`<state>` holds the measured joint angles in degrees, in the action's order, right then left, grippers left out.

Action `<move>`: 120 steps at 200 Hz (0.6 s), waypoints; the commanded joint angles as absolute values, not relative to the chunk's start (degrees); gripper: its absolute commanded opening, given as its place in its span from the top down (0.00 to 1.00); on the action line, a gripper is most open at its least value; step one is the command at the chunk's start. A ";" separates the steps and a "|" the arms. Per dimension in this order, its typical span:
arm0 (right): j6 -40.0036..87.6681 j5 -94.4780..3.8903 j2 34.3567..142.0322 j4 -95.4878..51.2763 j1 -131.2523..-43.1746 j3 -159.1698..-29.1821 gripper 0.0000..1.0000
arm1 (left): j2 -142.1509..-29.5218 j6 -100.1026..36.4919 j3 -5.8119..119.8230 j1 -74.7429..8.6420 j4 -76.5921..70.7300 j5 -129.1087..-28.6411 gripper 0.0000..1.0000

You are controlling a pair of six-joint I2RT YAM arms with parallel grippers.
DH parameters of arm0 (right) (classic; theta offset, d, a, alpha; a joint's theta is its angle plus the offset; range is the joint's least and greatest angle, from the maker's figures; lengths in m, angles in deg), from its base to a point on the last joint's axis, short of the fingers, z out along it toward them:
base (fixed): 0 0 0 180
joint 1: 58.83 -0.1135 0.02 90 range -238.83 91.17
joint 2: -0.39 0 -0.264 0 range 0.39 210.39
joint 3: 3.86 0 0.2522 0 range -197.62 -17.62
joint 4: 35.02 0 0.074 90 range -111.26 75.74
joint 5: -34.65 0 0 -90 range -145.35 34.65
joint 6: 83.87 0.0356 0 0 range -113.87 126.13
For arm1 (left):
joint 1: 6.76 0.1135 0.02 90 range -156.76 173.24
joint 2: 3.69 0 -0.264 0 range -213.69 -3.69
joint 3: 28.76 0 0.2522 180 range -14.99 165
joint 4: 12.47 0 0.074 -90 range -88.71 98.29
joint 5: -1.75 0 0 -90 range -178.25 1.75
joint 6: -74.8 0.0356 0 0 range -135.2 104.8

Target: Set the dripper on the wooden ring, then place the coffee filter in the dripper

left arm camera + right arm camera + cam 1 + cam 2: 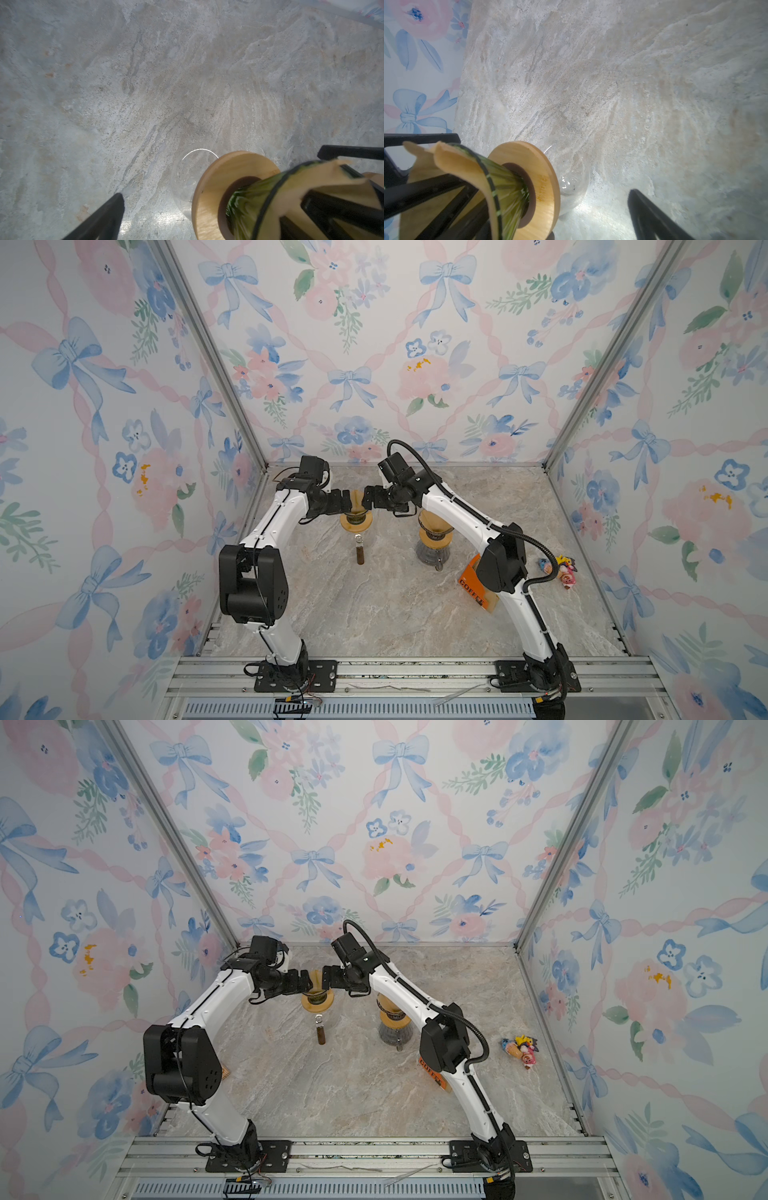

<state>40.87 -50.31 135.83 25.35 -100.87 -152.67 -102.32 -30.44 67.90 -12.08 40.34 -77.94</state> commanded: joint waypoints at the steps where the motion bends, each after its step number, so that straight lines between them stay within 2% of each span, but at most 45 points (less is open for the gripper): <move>1: 40.67 -52.93 134.17 28.04 -100.53 -153.14 0.04 | -100.46 -30.10 66.76 -12.28 40.41 -77.79 0.03; 120: 38.91 -49.48 132.67 24.96 -101.71 -153.21 0.04 | -96.34 -30.23 65.44 -11.76 36.71 -70.51 0.03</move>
